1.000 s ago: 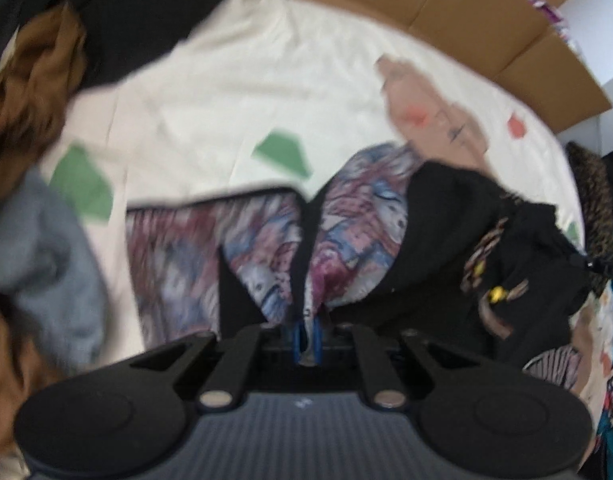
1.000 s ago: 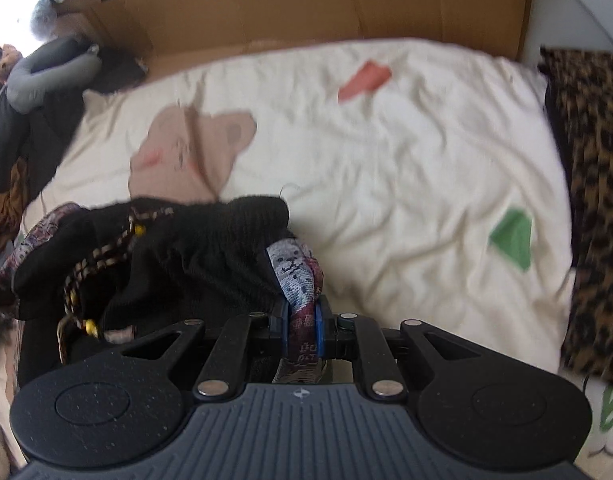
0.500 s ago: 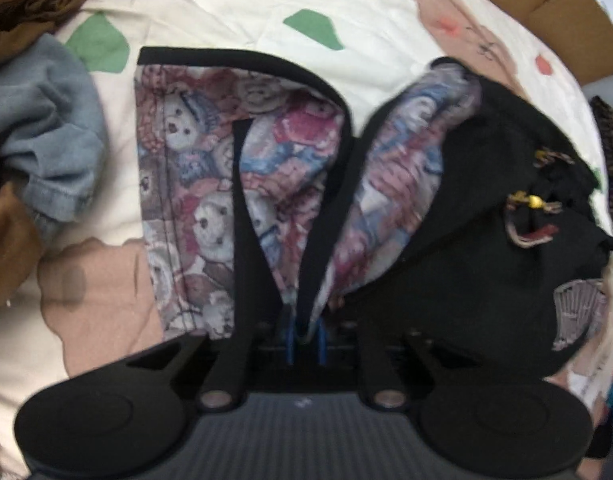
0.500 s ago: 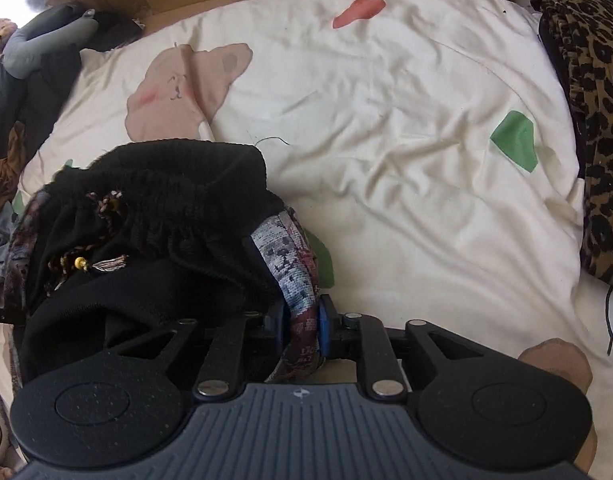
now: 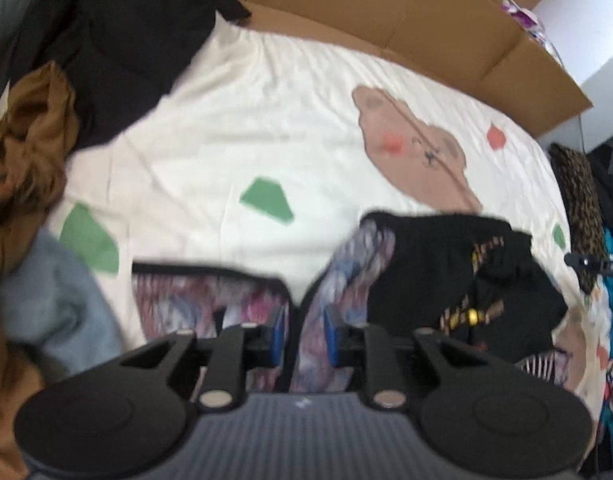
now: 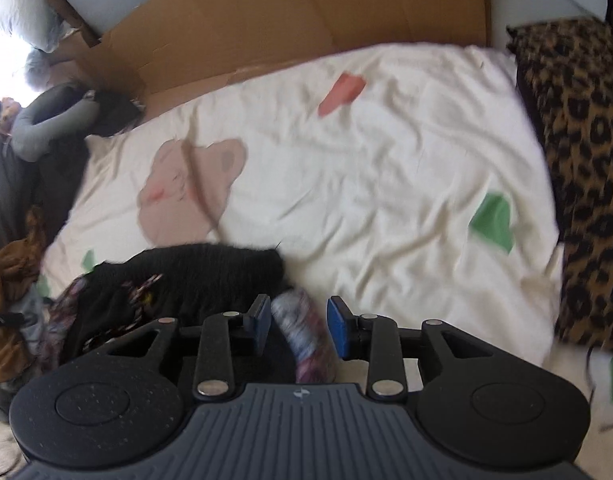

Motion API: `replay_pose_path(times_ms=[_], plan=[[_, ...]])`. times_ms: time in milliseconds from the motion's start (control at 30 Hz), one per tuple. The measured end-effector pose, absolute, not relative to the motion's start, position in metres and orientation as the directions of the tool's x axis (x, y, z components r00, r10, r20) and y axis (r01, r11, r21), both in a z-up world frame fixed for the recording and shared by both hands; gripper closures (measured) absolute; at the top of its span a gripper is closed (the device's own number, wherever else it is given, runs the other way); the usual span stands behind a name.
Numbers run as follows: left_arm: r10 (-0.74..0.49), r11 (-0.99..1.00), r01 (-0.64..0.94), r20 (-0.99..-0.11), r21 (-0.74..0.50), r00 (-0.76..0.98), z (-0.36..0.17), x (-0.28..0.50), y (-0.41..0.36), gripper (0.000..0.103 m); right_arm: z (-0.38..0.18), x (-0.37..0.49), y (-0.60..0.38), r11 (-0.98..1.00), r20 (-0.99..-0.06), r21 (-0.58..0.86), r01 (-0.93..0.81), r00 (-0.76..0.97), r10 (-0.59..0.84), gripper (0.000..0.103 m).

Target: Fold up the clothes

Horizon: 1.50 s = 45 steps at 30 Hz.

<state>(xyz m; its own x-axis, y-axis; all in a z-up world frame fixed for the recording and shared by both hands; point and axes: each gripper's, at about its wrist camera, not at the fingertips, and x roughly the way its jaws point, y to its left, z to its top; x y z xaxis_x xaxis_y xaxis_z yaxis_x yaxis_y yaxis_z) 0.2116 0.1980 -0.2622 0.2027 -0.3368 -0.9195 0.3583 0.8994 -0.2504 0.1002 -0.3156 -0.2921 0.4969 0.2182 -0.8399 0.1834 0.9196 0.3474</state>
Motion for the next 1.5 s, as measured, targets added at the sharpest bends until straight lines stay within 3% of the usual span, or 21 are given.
replay_pose_path(times_ms=[200,433,667,933,1233,1500], plan=[[-0.346,0.898,0.355,-0.914,-0.259,0.210,-0.285,0.236,0.175,0.082,-0.314,0.122,-0.321,0.943,-0.870,0.272,0.189,0.466,0.158,0.067],[-0.392,0.878,0.364,-0.903,-0.310,0.178,-0.307,0.253,0.152,0.081,-0.330,0.126,-0.311,0.939,-0.872,0.305,0.160,0.444,0.208,0.067],[-0.384,0.855,0.427,-0.912,-0.294,0.142,-0.324,0.251,0.131,0.077,-0.328,0.126,-0.305,0.944,-0.871,0.303,0.127,0.438,0.221,0.064],[-0.341,0.847,0.465,-0.935,-0.258,0.101,-0.350,0.248,0.120,0.064,-0.332,0.127,-0.304,0.945,-0.878,0.307,0.112,0.416,0.236,0.064],[-0.368,0.828,0.476,-0.928,-0.296,0.063,-0.370,0.246,0.116,0.062,-0.332,0.129,-0.305,0.940,-0.872,0.328,0.094,0.413,0.263,0.064],[-0.355,0.748,0.628,-0.929,-0.217,0.102,-0.368,0.237,0.087,0.062,-0.336,0.129,-0.302,0.942,-0.876,0.324,0.091,0.403,0.263,0.064]])
